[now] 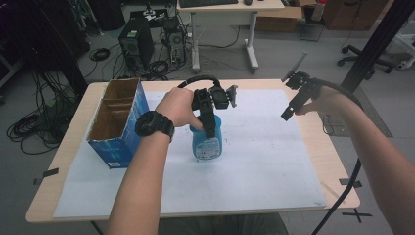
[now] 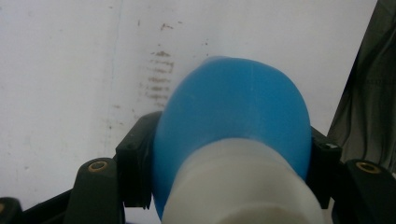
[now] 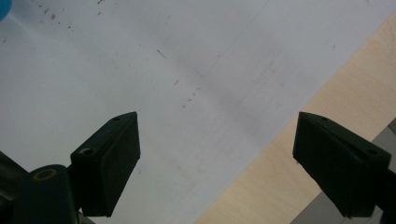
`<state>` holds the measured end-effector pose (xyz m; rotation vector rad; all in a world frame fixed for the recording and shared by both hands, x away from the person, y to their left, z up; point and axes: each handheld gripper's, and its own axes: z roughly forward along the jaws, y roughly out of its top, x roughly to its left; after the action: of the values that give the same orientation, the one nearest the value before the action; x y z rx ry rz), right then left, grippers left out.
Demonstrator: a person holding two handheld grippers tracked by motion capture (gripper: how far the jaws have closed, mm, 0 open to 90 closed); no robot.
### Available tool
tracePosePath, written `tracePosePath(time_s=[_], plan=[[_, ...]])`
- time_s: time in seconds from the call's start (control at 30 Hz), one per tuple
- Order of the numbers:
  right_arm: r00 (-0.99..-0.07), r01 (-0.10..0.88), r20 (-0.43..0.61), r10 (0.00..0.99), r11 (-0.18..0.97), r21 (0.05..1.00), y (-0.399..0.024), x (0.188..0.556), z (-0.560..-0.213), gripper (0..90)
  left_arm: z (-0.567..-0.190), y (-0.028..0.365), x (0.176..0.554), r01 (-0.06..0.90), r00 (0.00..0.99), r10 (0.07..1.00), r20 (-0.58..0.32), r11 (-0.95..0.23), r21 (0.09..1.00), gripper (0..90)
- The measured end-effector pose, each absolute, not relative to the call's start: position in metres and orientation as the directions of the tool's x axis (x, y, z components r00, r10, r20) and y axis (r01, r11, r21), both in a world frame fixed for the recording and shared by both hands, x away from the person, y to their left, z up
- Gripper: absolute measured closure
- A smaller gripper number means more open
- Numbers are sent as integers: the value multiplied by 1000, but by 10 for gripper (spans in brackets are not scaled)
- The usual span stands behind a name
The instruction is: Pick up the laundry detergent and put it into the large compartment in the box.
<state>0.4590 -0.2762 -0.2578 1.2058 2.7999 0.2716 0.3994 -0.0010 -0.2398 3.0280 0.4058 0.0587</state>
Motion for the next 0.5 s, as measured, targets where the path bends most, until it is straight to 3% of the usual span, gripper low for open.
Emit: tracePosePath(time_s=[0.5], plan=[[-689, 710, -4, 725, 676, 197, -275, 458, -257, 147, -213, 6, 400, 372, 927, 374, 17, -924, 89, 361]])
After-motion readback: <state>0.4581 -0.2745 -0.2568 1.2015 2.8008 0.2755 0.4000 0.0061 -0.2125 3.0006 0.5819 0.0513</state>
